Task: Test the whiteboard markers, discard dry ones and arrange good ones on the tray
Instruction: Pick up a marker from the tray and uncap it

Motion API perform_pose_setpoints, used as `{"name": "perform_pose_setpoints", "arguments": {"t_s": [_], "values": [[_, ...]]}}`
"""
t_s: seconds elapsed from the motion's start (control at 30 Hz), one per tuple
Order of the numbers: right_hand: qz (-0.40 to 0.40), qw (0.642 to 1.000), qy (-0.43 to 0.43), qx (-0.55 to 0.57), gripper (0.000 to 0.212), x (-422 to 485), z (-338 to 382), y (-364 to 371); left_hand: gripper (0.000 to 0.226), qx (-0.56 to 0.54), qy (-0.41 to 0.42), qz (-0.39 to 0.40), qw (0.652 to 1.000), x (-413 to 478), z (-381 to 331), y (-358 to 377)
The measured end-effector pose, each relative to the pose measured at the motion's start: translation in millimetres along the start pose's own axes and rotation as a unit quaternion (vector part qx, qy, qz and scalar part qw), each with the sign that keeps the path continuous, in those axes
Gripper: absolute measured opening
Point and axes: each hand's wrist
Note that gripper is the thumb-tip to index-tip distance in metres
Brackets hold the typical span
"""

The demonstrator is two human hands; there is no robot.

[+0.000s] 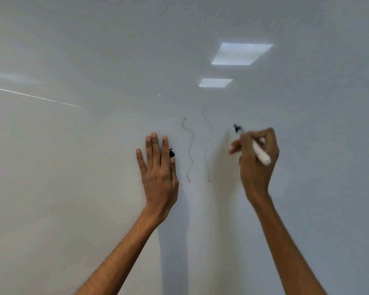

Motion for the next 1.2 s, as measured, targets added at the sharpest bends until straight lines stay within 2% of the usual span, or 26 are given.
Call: {"name": "perform_pose_setpoints", "arguments": {"t_s": [0.1,0.23,0.37,0.5,0.6,0.67,0.77,0.9,1.07,1.2], "values": [[0.030,0.999,-0.038,-0.022,0.015,24.2,3.6,19.5,0.049,0.000,-0.004,0.000,1.000,0.1,-1.1,-0.6],[0.063,0.994,-0.068,-0.052,0.018,6.2,-8.7,11.2,0.050,-0.002,-0.002,0.001,1.000,-0.4,-0.8,-0.9],[0.008,0.999,-0.013,-0.052,0.025,-15.8,-24.4,-21.3,0.049,-0.001,0.002,0.002,1.000,-1.3,0.0,-0.8],[0.045,0.995,0.027,-0.085,0.030,-44.7,-31.5,-46.7,0.049,-0.002,0.001,-0.005,1.000,-1.9,-1.8,0.4],[0.008,0.995,0.073,-0.071,0.033,-53.6,-35.1,-65.0,0.049,-0.005,0.008,-0.004,1.000,-3.5,-0.7,0.1],[0.016,0.993,0.083,-0.080,0.035,-63.1,-36.7,-73.4,0.048,-0.010,0.017,-0.006,1.000,-4.3,2.1,0.3],[0.054,0.985,0.121,-0.107,0.031,-80.5,-39.6,-83.1,0.045,-0.033,0.020,-0.021,0.999,-6.3,7.5,0.1],[0.053,0.978,0.190,-0.066,0.019,-85.7,-32.5,-91.8,0.037,-0.078,0.019,-0.024,0.997,-16.6,11.9,-12.5],[0.055,0.959,0.278,0.011,0.003,-95.7,-18.9,-92.1,0.031,-0.136,-0.002,0.000,0.991,-58.3,7.1,-46.6],[0.106,0.927,0.360,0.022,0.014,-112.0,-23.5,-97.4,0.026,-0.159,-0.085,0.043,0.983,-107.2,0.3,-84.4]]}}
Point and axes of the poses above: each hand's wrist, its own x-axis towards the middle knuckle, its own y-axis out of the palm, z = x × y, and after that the axes turned 15 degrees about -z, right-handed
